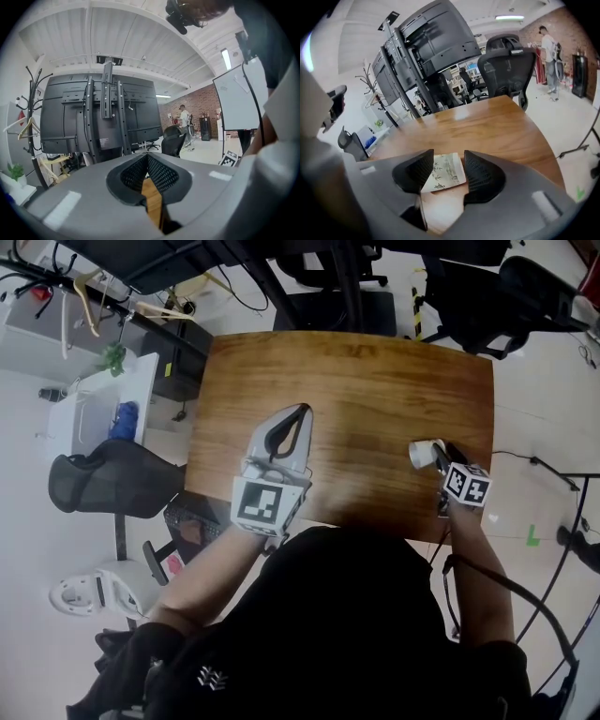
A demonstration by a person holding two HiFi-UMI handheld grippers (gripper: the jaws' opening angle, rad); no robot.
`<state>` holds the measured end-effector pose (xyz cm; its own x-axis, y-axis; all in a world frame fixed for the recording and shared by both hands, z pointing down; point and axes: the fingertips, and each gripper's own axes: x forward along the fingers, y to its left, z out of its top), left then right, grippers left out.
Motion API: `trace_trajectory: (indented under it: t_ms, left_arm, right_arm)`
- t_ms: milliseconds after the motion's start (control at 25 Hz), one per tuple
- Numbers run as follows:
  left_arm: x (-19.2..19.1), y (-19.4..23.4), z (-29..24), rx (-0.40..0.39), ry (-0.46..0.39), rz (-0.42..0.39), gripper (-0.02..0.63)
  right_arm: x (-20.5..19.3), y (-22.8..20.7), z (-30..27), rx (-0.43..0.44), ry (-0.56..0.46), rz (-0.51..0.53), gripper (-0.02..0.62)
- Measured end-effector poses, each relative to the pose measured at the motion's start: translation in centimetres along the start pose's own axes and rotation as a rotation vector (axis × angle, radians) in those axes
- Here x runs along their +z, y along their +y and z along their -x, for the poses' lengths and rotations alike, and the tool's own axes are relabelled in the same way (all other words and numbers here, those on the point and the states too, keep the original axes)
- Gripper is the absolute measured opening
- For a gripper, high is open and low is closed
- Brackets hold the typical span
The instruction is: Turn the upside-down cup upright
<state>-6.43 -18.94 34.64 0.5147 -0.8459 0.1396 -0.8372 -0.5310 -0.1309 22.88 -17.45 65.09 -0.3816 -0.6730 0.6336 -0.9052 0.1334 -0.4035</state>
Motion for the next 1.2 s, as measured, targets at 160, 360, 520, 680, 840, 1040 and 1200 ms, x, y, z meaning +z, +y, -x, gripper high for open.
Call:
trace_trajectory:
  t_ms: [160,360,520,680,840,1040,1200]
  left_arm:
    - [0.1,-0.2,-0.3,0.002,0.012,-0.02,0.0]
    - [0.4,-0.7,-0.8,-0.001,0.007,-0.018,0.0]
    - [0.2,-1.5,-0.9,-0.012,0.004,-0.012,0.0]
    - [0.1,-1.6,-0.8,-0.01,0.002,-0.008,0.0]
    - [0.9,-2.0,-1.0,-0.009,-0.024,-0.013,0.0]
    - [1.2,-2.4,-1.0,-0.013,-0.04,0.0,0.0]
    - [0.5,-2.3,-0.8,-0.008,-0.022,0.004,0.0]
  right_arm:
    - [-0.2,0.5,-0.2,0.054,0.006,-0.059,0.202]
    - [-0.4,1.1,0.0,0.077,0.015,-0.015,0.127]
    - [-0.3,1.4,0.6,0.066,0.01,0.051,0.109]
    - [0.5,1.9,1.5,0.042,-0.011,0.154,0.085]
    - [1.2,3.2,2.5,0.037,-0.001,0.284,0.054]
    - [1.4,4.7,3.1,0.016,0.016,0.422,0.04]
    - [1.2,5.9,3.1,0.003,0.027,0.497,0.035]
